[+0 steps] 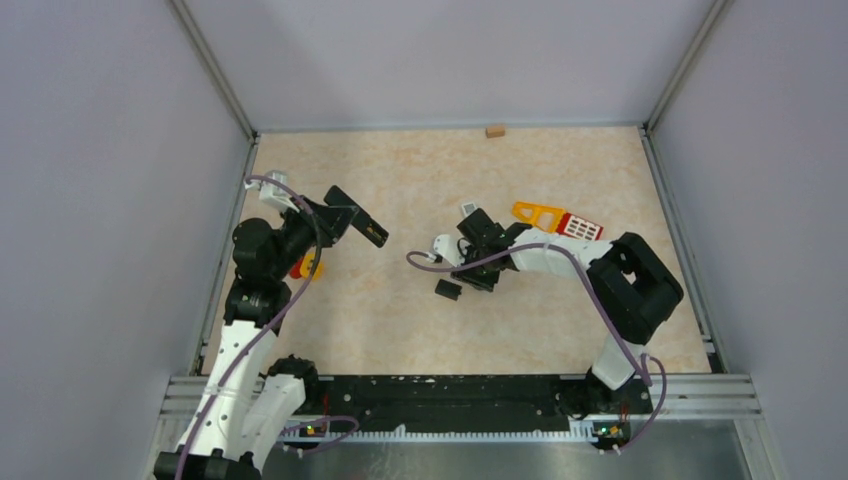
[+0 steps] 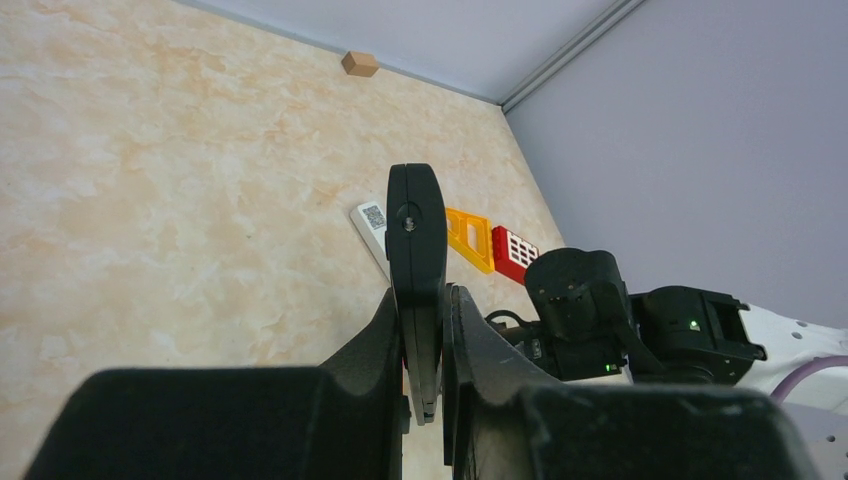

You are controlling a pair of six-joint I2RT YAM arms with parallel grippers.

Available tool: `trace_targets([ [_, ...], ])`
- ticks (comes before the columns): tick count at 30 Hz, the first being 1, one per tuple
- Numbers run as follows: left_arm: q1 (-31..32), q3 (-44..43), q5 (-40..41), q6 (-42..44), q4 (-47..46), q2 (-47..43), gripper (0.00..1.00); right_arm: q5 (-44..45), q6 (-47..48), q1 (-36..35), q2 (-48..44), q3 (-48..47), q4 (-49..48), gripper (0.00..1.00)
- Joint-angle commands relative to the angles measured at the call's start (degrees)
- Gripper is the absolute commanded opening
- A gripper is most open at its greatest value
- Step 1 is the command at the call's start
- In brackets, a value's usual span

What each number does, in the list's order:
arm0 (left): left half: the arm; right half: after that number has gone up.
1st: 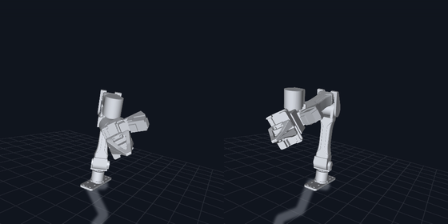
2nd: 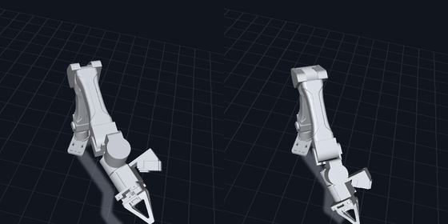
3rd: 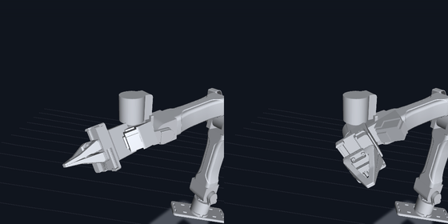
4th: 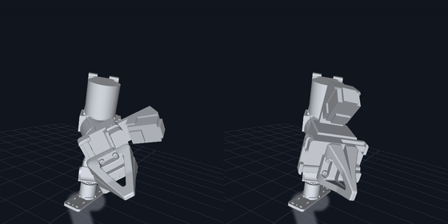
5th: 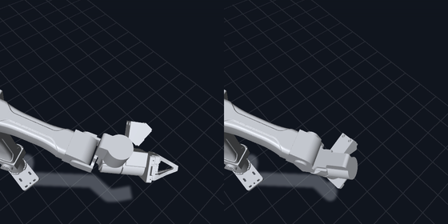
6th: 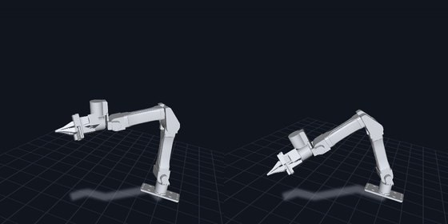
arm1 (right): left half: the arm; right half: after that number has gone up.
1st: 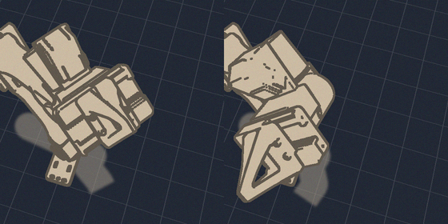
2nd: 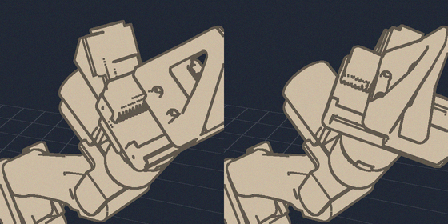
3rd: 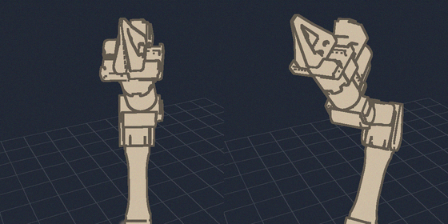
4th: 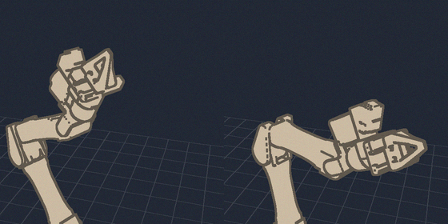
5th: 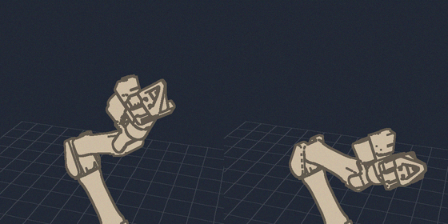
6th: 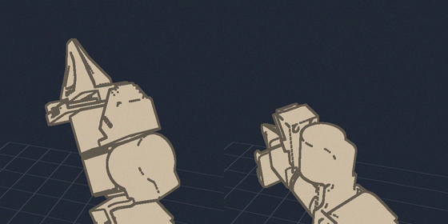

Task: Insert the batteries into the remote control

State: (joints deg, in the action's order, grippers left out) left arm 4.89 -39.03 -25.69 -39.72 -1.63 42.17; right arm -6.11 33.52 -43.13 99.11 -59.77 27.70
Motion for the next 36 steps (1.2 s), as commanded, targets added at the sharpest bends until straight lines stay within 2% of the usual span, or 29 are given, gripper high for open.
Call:
trace_targets([
  [1,-0.5,-1.6,-0.8,-0.4,-1.9,0.1,0.00,-0.6,-3.2,2.0,3.3,-2.1,6.1,0.34],
  [5,-0.5,-1.7,-1.1,-0.5,-1.9,0.2,0.00,-0.3,-6.0,2.9,5.3,-3.8,8.2,0.33],
  [11,-0.6,-1.6,-1.3,-0.7,-1.9,0.3,0.00,-0.3,-7.6,3.0,4.9,-4.1,5.9,0.11],
  [18,-0.6,0.1,-2.8,-2.4,-3.6,1.3,0.00,1.7,-13.4,3.0,-0.5,-5.1,2.2,0.00],
  [22,-0.6,3.5,-6.4,-8.1,-10.0,4.4,0.00,0.1,-21.6,2.9,-5.7,-6.7,-0.5,0.00],
  [27,0.6,7.2,-15.0,-19.4,-25.2,14.7,0.00,-1.0,-36.1,2.7,-12.5,-6.6,-4.6,0.02],
  [30,2.1,8.2,-16.1,-22.3,-30.9,20.2,0.00,-0.5,-39.0,1.4,-15.8,-7.2,-3.3,0.00],
  [36,7.0,7.4,-16.2,-23.7,-36.0,28.9,0.00,0.7,-44.1,-2.0,-19.7,-11.0,1.9,0.00],
])
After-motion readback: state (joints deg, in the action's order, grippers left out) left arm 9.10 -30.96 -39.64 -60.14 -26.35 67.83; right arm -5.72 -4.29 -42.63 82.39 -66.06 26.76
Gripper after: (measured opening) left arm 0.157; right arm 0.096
